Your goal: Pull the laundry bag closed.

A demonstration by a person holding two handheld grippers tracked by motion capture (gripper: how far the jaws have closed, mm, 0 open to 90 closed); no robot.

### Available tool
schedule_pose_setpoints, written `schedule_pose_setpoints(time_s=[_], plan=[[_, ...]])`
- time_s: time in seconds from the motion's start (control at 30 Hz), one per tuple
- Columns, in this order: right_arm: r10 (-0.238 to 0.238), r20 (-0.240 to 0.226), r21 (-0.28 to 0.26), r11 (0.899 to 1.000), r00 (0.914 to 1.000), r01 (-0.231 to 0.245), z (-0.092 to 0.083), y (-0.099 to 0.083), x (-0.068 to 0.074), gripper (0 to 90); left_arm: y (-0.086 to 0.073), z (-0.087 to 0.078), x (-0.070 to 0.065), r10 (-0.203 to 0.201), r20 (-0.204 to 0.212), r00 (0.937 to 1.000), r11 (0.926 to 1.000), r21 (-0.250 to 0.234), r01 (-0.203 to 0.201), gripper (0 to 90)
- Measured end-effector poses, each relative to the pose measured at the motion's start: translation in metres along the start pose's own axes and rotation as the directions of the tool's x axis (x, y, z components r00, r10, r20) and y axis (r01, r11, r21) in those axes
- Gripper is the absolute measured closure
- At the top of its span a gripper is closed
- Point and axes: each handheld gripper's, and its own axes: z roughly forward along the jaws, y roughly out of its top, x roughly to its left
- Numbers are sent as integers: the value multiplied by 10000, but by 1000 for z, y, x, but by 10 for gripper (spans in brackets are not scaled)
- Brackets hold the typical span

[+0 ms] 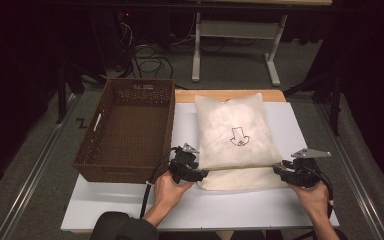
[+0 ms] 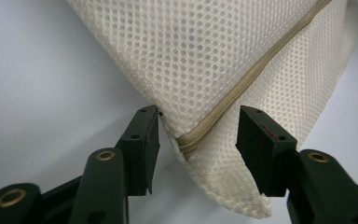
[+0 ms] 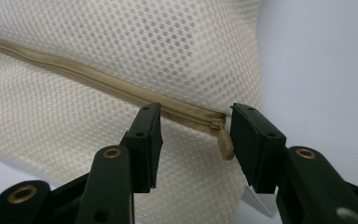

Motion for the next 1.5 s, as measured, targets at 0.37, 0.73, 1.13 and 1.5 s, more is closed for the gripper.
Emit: schedule_pose_setpoints(time_s=[0.37, 0.73, 1.13, 1.5], plan=[[-836, -580, -125, 9965, 9948, 831, -2, 4, 27, 537, 4, -19, -17, 402, 426, 9983, 9981, -485, -382, 468], [-1076, -1321, -161, 9942, 9854, 1064, 0, 1, 44, 534, 0, -21, -29, 791, 630, 9949, 9964, -350, -770, 460], [-1313, -1448, -163, 9913, 9807, 1304, 10, -3, 51, 530, -10, -13, -29, 816, 635, 9946, 9966, -197, -805, 458], [-1194, -1551, -379, 9927, 9807, 1148, 14, -13, 47, 527, -17, 2, -25, 1108, 367, 9932, 9935, 230, -1116, 456]])
